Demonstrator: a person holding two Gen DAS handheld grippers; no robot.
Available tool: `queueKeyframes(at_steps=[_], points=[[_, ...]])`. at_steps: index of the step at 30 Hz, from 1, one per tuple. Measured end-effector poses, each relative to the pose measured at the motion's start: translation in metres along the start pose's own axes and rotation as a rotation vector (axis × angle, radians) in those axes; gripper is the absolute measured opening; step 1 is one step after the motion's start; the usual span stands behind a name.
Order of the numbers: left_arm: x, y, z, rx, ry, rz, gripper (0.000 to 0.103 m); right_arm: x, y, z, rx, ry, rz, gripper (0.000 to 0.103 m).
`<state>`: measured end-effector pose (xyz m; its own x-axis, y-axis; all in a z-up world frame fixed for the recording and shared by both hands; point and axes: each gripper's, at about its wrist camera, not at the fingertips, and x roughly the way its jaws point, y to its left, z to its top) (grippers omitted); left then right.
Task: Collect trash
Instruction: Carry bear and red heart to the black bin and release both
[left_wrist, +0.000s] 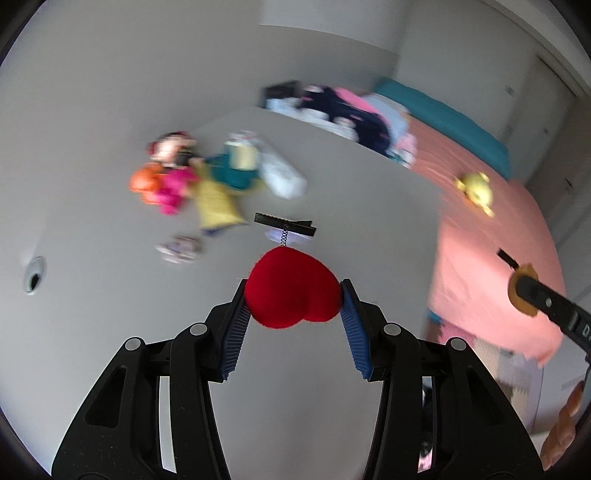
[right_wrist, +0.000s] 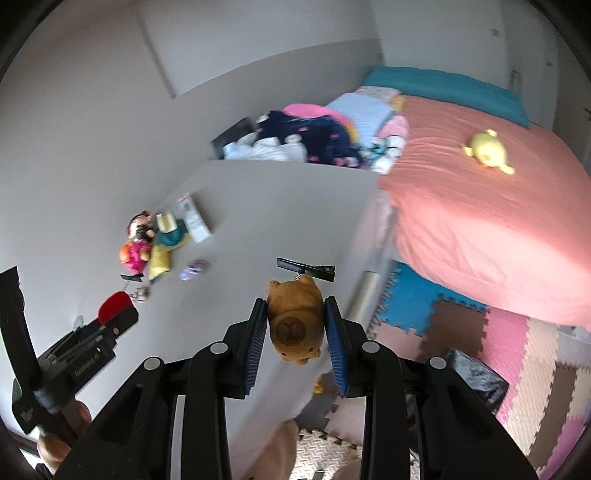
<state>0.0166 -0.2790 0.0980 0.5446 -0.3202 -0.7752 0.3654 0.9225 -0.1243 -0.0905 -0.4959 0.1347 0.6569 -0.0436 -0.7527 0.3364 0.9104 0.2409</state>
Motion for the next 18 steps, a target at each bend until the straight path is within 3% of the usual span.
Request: queueKeyframes(at_steps=[11,18], points=[[0.003,-0.152,-0.055,0.208,0.054,-0.151,0.047,-0.063,-0.125,-0.055,0.148,-0.057,-0.123,0.034],[0.016,-0.256,-0.107,0.364,0.124,-0.236,0.047,-0.086,-0.205,-0.092,0.264,-0.048,-0.205,0.034]])
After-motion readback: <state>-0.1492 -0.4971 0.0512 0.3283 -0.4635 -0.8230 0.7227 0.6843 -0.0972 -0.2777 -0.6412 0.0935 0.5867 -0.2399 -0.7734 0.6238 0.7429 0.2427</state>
